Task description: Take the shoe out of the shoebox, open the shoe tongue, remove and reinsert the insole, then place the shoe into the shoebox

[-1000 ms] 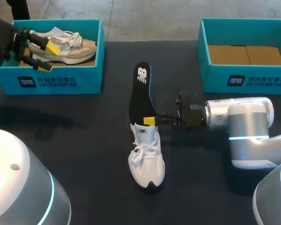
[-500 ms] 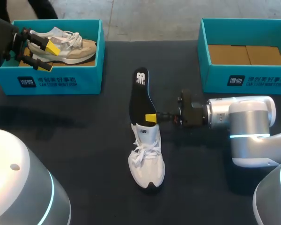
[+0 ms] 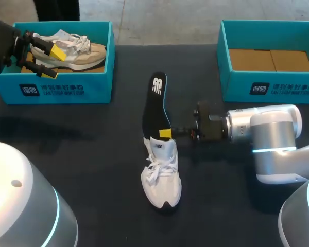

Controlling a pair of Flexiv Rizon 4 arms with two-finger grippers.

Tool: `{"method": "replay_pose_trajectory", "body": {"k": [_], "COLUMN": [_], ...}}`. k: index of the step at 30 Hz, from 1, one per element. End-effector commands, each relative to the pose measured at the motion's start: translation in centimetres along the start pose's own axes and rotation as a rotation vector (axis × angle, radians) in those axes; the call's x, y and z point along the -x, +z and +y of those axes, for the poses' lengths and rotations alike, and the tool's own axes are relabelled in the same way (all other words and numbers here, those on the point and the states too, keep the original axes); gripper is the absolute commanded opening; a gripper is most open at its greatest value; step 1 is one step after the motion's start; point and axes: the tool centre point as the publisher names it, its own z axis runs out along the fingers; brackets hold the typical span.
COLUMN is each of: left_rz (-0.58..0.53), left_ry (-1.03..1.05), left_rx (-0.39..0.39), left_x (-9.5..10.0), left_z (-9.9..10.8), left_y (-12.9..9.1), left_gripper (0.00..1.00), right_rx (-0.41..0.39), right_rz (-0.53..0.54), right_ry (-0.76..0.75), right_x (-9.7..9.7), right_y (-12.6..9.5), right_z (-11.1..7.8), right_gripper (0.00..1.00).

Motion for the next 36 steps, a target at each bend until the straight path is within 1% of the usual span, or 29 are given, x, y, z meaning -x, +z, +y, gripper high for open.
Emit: {"method": "replay_pose_trajectory", "body": {"k": [1, 5, 8, 12, 17, 24, 29, 30, 31, 32, 34, 35, 36], "left_rz": [0.0, 0.0, 0.0, 0.0, 0.0, 0.0, 0.0, 0.0, 0.0, 0.0, 0.0, 0.0, 0.0], "left_ry": [0.002, 0.002, 0.002, 0.002, 0.002, 0.002, 0.002, 0.002, 0.002, 0.002, 0.002, 0.002, 0.002], "left_rx": [0.001, 0.001, 0.001, 0.001, 0.001, 0.001, 0.001, 0.001, 0.001, 0.001, 0.001, 0.001, 0.001], "left_x": [0.0, 0.0, 0.0, 0.0, 0.0, 0.0, 0.0, 0.0, 0.0, 0.0, 0.0, 0.0, 0.0], "left_z": [0.0, 0.0, 0.0, 0.0, 0.0, 0.0, 0.0, 0.0, 0.0, 0.0, 0.0, 0.0, 0.0], "left_y": [0.0, 0.0, 0.0, 0.0, 0.0, 0.0, 0.0, 0.0, 0.0, 0.0, 0.0, 0.0, 0.0], "left_gripper": [1.0, 1.0, 1.0, 1.0, 1.0, 1.0, 1.0, 1.0, 1.0, 1.0, 1.0, 1.0, 1.0], "right_rx": [-0.018, -0.015, -0.02, -0.058, -0.1, -0.093, -0.071, -0.064, -0.061, -0.06, -0.049, -0.045, -0.04], "right_rz": [0.016, 0.04, 0.075, 0.11, 0.09, 0.098, 0.102, 0.103, 0.104, 0.104, 0.102, 0.099, 0.094], "right_ry": [0.006, 0.009, -0.015, -0.039, -0.03, -0.042, -0.047, -0.049, -0.05, -0.051, -0.059, -0.06, -0.063], "right_x": [0.0, 0.1, 0.0, -0.1, 0.1, 0.0, -0.1, -0.2, -0.2, -0.2, -0.3, -0.3, -0.4], "right_y": [0.1, 0.1, 0.1, 0.3, 0.6, 0.4, 0.4, 0.4, 0.4, 0.4, 0.4, 0.3, 0.3], "right_z": [-1.0, -1.4, -1.6, -2.0, -2.0, -1.7, -1.5, -1.5, -1.4, -1.4, -1.2, -1.2, -1.1], "right_gripper": [0.0, 0.0, 0.0, 0.0, 0.0, 0.0, 0.0, 0.2, 0.3, 0.43, 0.61, 0.66, 0.68]}}
